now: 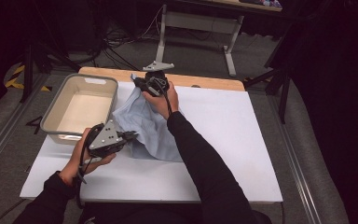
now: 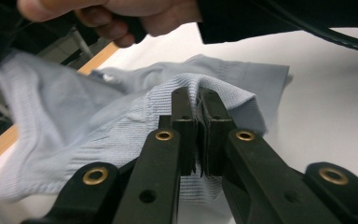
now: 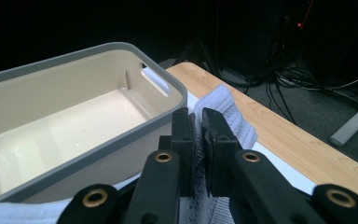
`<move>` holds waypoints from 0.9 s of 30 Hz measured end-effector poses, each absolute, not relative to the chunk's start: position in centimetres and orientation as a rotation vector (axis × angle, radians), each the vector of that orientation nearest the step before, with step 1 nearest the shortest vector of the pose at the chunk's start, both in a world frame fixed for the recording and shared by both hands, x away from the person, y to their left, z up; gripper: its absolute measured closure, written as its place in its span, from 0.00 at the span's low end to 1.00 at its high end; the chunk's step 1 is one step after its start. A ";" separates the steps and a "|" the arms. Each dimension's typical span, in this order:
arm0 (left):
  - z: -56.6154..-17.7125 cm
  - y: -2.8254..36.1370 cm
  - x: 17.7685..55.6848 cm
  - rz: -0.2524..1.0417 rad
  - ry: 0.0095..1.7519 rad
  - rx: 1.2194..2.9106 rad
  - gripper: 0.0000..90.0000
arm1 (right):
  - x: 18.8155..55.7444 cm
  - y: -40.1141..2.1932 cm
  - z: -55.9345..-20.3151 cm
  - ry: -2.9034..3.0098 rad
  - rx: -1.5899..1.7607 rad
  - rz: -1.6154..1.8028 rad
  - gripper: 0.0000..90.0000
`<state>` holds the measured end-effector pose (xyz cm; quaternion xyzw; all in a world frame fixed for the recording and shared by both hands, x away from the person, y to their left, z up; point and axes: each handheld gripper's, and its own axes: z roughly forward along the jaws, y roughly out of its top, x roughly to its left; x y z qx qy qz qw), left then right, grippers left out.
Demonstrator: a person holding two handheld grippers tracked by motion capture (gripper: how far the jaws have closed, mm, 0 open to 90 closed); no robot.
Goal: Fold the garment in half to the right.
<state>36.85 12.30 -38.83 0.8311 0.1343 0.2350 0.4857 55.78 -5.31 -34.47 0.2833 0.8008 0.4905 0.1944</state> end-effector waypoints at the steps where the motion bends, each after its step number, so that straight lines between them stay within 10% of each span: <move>1: -38.9 11.8 36.9 0.566 0.315 2.027 0.96 | 55.8 -5.6 -34.4 2.243 0.792 1.372 0.94; 27: -41.5 1.1 38.2 0.468 0.115 2.181 0.96 | 56.0 -17.1 -35.9 2.224 0.833 1.407 0.93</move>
